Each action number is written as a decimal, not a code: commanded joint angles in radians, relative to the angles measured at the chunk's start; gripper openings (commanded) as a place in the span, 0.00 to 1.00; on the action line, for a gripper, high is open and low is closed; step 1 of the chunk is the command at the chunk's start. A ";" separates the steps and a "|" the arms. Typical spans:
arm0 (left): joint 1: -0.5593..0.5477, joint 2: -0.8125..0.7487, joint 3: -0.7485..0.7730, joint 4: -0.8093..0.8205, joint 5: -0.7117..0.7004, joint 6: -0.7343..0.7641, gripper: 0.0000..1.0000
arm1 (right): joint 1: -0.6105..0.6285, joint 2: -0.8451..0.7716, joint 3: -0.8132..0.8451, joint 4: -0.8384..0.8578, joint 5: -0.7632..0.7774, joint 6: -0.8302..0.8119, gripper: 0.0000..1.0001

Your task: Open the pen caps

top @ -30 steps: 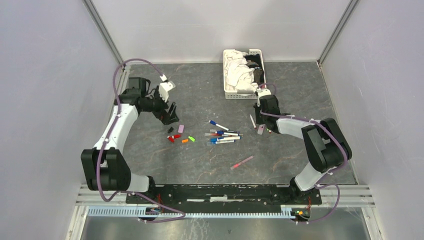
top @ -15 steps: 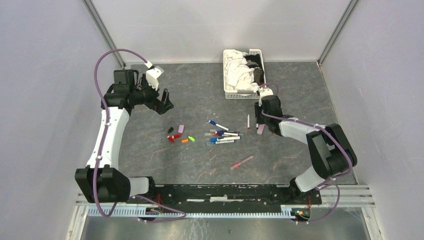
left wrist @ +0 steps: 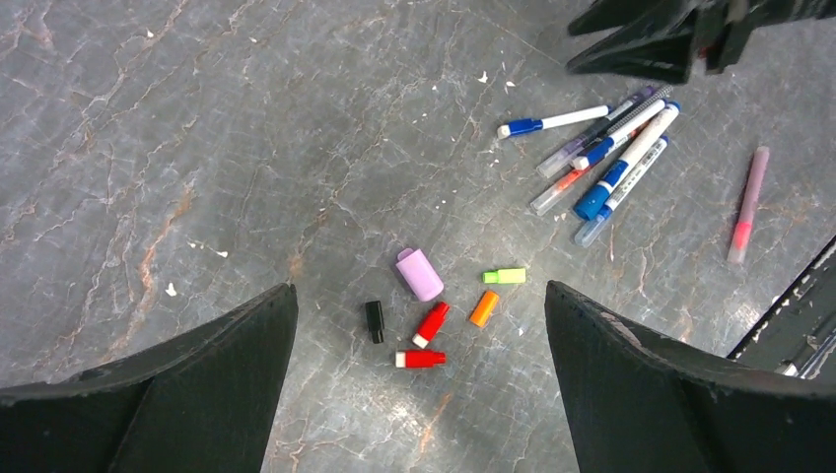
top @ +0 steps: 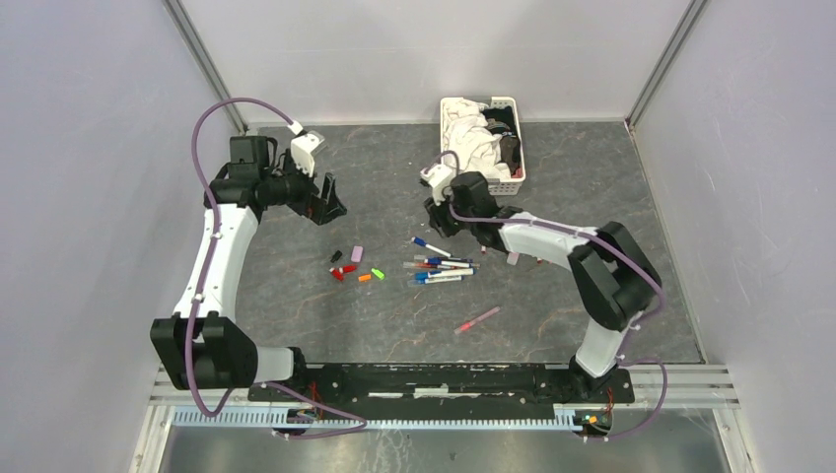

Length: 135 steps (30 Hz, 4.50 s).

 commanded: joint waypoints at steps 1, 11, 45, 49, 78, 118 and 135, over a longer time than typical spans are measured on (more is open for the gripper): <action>0.003 -0.021 -0.012 -0.007 0.039 0.004 1.00 | 0.022 0.118 0.107 -0.087 -0.107 -0.079 0.37; 0.002 -0.011 -0.014 -0.031 0.063 0.020 1.00 | 0.031 0.232 0.144 -0.125 -0.170 -0.081 0.37; 0.002 0.001 -0.004 -0.038 0.086 0.024 1.00 | 0.049 0.212 0.102 -0.125 -0.189 -0.114 0.47; 0.002 0.003 -0.001 -0.042 0.090 0.026 1.00 | 0.050 0.237 0.139 -0.132 -0.163 -0.101 0.43; 0.002 0.020 -0.017 -0.067 0.134 0.061 1.00 | 0.004 0.270 0.215 -0.178 -0.276 -0.093 0.36; -0.081 0.038 -0.102 -0.215 0.184 0.299 1.00 | -0.001 0.070 0.115 -0.088 -0.281 -0.029 0.00; -0.280 0.111 -0.109 -0.204 0.217 0.375 0.87 | 0.074 0.055 0.193 -0.122 -0.879 0.107 0.00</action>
